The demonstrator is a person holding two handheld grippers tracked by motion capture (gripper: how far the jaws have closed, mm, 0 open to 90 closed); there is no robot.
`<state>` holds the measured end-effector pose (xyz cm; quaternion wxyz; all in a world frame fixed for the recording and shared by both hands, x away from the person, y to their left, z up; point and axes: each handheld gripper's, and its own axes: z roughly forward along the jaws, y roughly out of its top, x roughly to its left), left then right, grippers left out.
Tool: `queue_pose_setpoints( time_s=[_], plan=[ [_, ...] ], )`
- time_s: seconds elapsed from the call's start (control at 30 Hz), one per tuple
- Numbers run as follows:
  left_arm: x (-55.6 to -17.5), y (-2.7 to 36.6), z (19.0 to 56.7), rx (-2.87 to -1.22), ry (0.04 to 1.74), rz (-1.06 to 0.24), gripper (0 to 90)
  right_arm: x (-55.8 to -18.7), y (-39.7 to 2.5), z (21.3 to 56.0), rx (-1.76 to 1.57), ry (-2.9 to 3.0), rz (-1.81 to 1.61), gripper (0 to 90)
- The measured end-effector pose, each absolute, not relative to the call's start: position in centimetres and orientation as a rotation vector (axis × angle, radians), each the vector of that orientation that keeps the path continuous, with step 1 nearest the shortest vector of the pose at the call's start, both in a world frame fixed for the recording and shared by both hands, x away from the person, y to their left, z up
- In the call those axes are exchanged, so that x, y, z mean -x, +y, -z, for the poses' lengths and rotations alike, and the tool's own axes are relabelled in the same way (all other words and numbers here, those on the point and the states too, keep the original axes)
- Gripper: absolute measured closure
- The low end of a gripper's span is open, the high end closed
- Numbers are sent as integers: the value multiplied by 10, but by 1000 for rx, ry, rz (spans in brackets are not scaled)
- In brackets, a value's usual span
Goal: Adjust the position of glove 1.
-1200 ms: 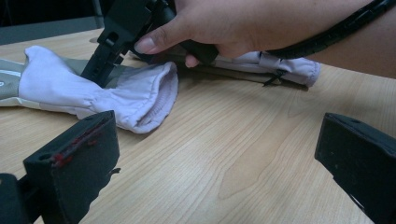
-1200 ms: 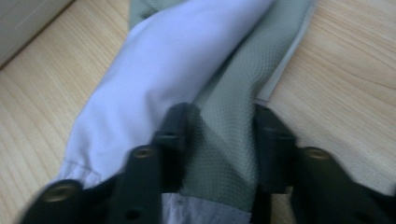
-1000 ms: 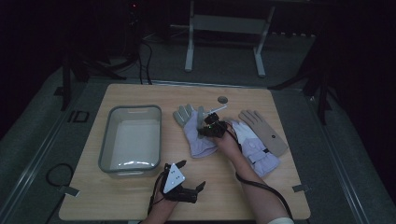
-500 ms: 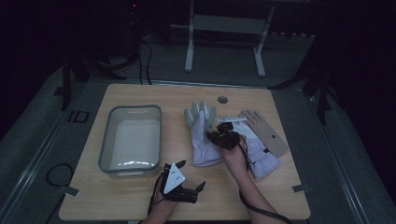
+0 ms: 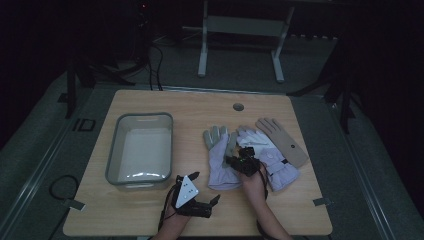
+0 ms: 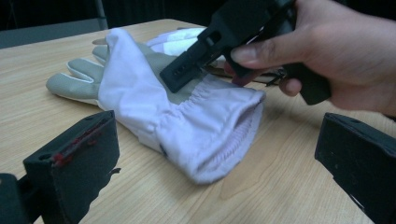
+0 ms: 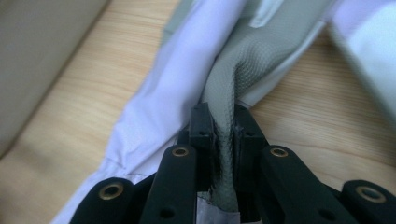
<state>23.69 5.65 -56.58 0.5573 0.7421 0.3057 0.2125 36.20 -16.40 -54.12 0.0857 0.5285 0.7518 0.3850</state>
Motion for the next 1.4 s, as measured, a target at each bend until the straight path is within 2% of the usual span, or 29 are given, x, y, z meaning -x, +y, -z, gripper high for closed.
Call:
queue_pose_setpoints(
  time_s=[0.27,0.4,0.43,0.47,0.57,0.73,1.13,1.33,1.4],
  plan=[
    [-237,56,566,-1750,722,-504,0,-364,-170,552,-1619,2181,-1162,795],
    [-237,56,566,-1752,721,-504,0,-364,-169,553,-1606,2193,-1158,758],
    [-237,56,566,-1752,722,-503,0,-364,-170,553,-1607,2191,-1164,730],
    [-237,56,566,-1751,723,-502,0,-364,-171,551,-1593,2200,-1161,652],
    [-237,56,566,-1752,724,-501,0,-364,-172,546,-1560,2214,-1137,581],
    [-237,56,566,-1752,724,-502,0,-363,-172,530,-1498,2209,-1117,525],
    [-238,56,566,-1751,726,-498,0,-367,-187,504,-1387,2221,-1070,477],
    [-238,56,566,-1752,725,-497,0,-370,-218,492,-1289,2227,-1035,458],
    [-238,56,566,-1752,726,-497,0,-371,-231,488,-1241,2245,-1017,488]
  ],
)
